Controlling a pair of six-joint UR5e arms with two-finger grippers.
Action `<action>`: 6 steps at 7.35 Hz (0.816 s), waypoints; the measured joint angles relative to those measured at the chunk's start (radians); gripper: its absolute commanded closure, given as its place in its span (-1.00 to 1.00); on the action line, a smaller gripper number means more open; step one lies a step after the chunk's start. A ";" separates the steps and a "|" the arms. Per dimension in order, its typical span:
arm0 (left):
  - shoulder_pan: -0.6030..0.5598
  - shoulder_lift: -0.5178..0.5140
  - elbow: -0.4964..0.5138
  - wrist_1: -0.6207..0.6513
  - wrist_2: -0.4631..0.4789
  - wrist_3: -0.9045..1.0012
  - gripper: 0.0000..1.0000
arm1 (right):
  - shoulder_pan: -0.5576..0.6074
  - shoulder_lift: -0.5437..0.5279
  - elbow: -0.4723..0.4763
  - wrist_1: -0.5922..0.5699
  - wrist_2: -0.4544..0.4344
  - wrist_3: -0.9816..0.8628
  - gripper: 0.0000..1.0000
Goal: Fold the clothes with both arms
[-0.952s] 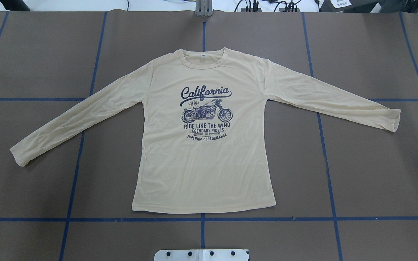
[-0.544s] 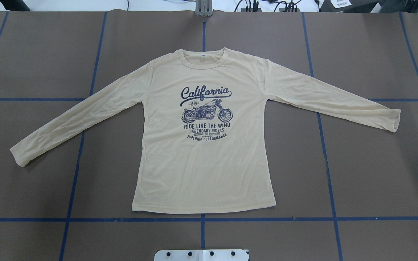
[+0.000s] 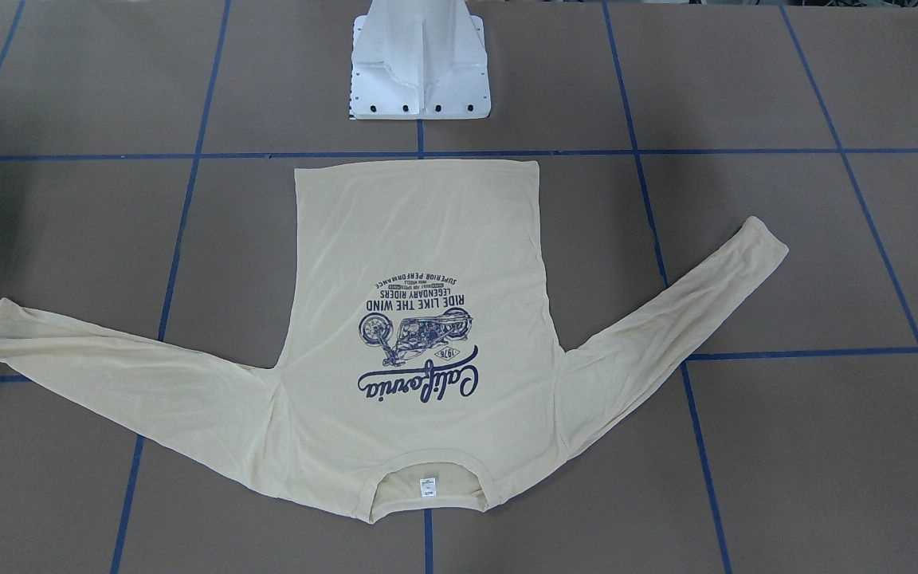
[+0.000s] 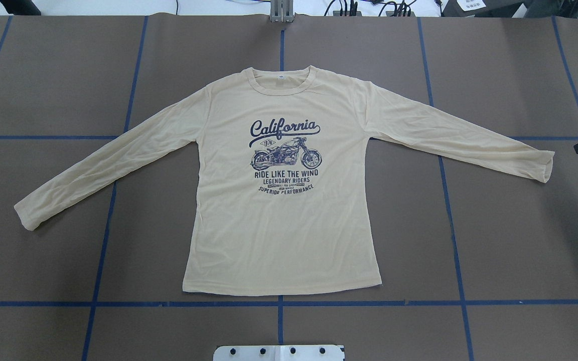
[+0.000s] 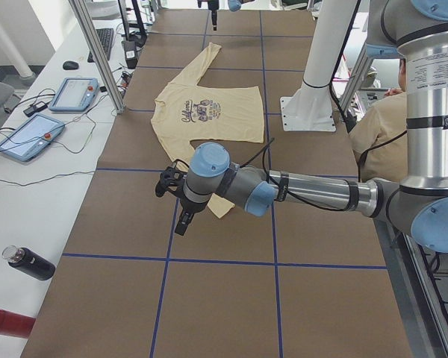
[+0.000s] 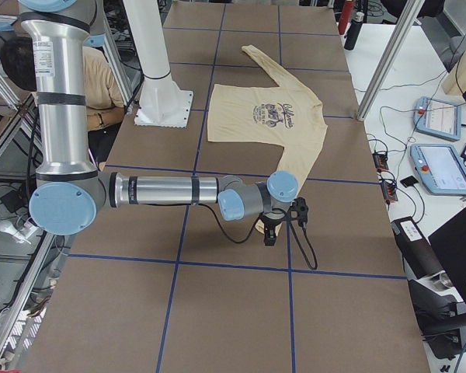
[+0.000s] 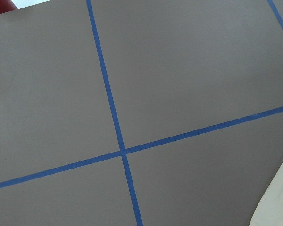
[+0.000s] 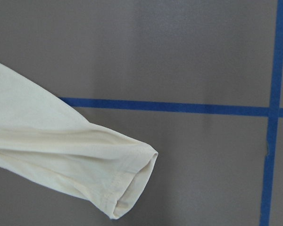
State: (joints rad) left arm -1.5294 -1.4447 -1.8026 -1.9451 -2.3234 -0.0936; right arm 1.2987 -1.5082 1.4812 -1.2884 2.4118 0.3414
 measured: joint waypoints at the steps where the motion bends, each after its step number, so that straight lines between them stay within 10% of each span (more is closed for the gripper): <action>1: 0.001 0.000 0.000 0.000 0.000 0.000 -1.00 | -0.007 0.018 -0.029 0.007 -0.004 0.025 -0.98; 6: 0.002 0.000 0.000 -0.001 0.001 0.002 -1.00 | -0.053 0.071 -0.125 0.011 -0.024 0.045 -0.99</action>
State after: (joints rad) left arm -1.5279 -1.4450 -1.8023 -1.9466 -2.3225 -0.0914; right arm 1.2460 -1.4371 1.3566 -1.2778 2.3882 0.3859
